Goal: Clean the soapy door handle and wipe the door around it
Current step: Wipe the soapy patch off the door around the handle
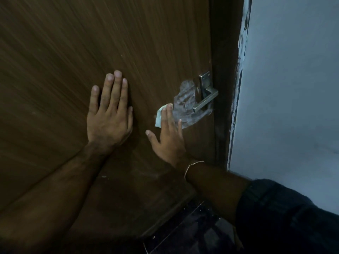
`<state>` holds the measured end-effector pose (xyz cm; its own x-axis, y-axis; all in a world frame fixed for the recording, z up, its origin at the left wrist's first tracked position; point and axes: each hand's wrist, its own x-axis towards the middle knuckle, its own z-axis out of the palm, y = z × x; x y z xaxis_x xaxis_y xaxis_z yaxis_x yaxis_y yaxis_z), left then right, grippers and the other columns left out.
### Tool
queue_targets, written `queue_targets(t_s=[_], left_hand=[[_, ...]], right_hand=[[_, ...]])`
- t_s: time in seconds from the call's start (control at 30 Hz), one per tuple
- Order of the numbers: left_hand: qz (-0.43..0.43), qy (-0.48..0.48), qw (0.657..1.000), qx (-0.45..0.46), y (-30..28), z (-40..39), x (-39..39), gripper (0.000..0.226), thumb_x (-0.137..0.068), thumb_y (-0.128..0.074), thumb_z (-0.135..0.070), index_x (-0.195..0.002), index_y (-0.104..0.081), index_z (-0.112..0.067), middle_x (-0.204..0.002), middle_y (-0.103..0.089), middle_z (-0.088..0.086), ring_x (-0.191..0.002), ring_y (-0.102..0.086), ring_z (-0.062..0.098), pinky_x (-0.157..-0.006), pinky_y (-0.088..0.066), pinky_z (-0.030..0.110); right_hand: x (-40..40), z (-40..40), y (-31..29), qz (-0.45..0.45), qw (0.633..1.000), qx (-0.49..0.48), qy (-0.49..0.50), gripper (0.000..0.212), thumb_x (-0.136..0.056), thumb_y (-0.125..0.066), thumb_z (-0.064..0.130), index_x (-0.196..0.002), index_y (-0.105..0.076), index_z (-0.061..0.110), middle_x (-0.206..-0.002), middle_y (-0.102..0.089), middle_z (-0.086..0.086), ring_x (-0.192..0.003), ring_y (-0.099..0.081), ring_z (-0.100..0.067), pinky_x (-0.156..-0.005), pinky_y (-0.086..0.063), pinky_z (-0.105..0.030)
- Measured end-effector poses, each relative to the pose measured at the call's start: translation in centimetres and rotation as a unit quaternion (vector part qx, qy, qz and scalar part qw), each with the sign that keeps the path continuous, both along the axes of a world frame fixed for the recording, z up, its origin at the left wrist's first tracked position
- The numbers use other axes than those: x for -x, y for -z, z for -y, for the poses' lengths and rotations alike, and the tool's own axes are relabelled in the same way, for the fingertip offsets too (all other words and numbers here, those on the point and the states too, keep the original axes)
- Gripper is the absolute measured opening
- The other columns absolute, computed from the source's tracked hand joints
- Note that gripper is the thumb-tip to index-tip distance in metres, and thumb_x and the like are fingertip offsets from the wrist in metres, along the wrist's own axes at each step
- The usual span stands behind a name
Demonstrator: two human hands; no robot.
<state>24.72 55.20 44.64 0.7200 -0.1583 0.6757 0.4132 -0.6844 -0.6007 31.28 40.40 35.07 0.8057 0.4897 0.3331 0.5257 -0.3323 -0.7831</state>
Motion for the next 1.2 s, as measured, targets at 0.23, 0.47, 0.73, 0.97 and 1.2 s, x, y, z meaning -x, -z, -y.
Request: queue_targets(t_s=[0.23, 0.47, 0.73, 0.97, 1.2], left_hand=[[-0.008, -0.006, 1.000, 0.023, -0.1, 0.6, 0.3, 0.070, -0.108, -0.032, -0.038, -0.165, -0.007, -0.005, -0.173, 0.001, 0.012, -0.161, 0.004, 0.024, -0.129, 0.009, 0.043], [-0.006, -0.011, 0.999, 0.032, 0.0, 0.7, 0.1, 0.070, -0.108, -0.032, -0.038, -0.165, -0.005, -0.005, -0.173, 0.007, 0.010, -0.160, 0.009, 0.022, -0.129, 0.011, 0.043], [-0.009, -0.019, 0.999, 0.034, -0.1, 0.6, -0.1, 0.071, -0.108, -0.029, -0.039, -0.165, -0.004, -0.006, -0.173, 0.008, 0.010, -0.160, 0.009, 0.022, -0.128, 0.014, 0.041], [-0.014, -0.021, 0.999, 0.030, -0.1, 0.7, 0.0, 0.072, -0.107, -0.029, -0.039, -0.165, -0.003, -0.006, -0.172, 0.011, 0.009, -0.160, 0.012, 0.021, -0.127, 0.017, 0.041], [-0.004, -0.019, 1.000, 0.022, 0.1, 0.5, -0.1, 0.071, -0.107, -0.029, -0.039, -0.165, -0.005, -0.006, -0.173, 0.005, 0.010, -0.161, 0.005, 0.023, -0.128, 0.013, 0.042]], right_hand=[[1.7, 0.4, 0.7, 0.030, 0.997, 0.062, -0.040, 0.091, -0.095, -0.054, 0.051, -0.159, 0.002, 0.020, -0.167, 0.013, 0.004, -0.154, 0.007, -0.009, -0.126, -0.006, -0.047], [2.2, 0.1, -0.3, 0.003, 0.998, 0.001, -0.060, 0.091, -0.096, -0.053, 0.049, -0.159, 0.003, 0.015, -0.167, 0.014, 0.001, -0.153, 0.013, -0.009, -0.126, 0.000, -0.046], [2.3, -0.3, 0.4, -0.081, 0.995, -0.036, -0.047, 0.089, -0.097, -0.052, 0.047, -0.159, 0.004, 0.016, -0.167, 0.015, 0.002, -0.154, 0.010, -0.010, -0.126, 0.004, -0.043], [-0.6, -1.1, 2.2, -0.226, 0.973, -0.039, -0.013, 0.092, -0.097, -0.046, 0.055, -0.158, 0.011, 0.016, -0.166, 0.019, 0.000, -0.154, 0.009, -0.016, -0.124, 0.006, -0.044], [-1.0, -1.1, 3.6, -0.262, 0.964, -0.043, -0.020, 0.089, -0.099, -0.047, 0.049, -0.157, 0.013, 0.019, -0.165, 0.021, 0.005, -0.154, 0.008, -0.018, -0.125, 0.004, -0.044]])
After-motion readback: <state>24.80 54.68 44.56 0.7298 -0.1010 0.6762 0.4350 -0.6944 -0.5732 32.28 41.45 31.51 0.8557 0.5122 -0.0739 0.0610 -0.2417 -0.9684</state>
